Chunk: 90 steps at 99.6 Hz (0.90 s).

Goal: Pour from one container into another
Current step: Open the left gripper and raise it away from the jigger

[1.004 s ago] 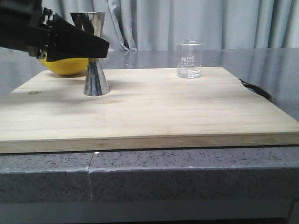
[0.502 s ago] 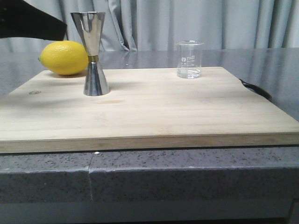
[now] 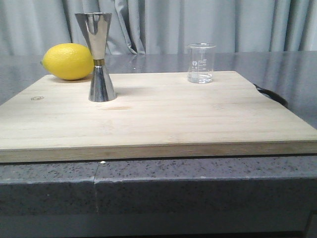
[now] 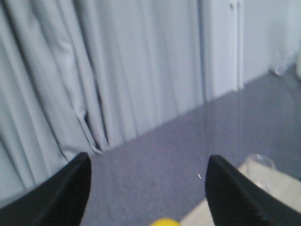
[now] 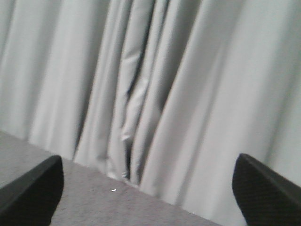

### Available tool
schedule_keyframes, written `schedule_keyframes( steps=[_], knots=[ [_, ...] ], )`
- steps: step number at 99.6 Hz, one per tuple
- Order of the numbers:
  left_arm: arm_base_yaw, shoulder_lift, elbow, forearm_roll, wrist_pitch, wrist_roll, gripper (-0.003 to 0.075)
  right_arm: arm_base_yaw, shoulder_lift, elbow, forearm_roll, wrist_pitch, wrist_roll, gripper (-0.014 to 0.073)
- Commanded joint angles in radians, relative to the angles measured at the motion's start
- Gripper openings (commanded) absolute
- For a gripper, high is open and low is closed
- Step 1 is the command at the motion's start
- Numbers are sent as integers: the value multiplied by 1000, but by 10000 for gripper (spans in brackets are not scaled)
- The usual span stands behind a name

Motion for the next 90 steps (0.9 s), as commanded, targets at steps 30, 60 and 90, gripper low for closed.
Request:
schedule_keyframes(
  steps=[30, 60, 90],
  knots=[
    [-139, -56, -118, -159, -299, -83, 377, -292, -270, -27, 522, -16, -522, 660],
    [-320, -141, -161, -159, -763, -87, 365, -314, -273, -27, 540, 51, -537, 660],
    [-324, -369, -99, -157, -853, -115, 240, -314, -343, -27, 551, 244, -537, 660]
  ],
)
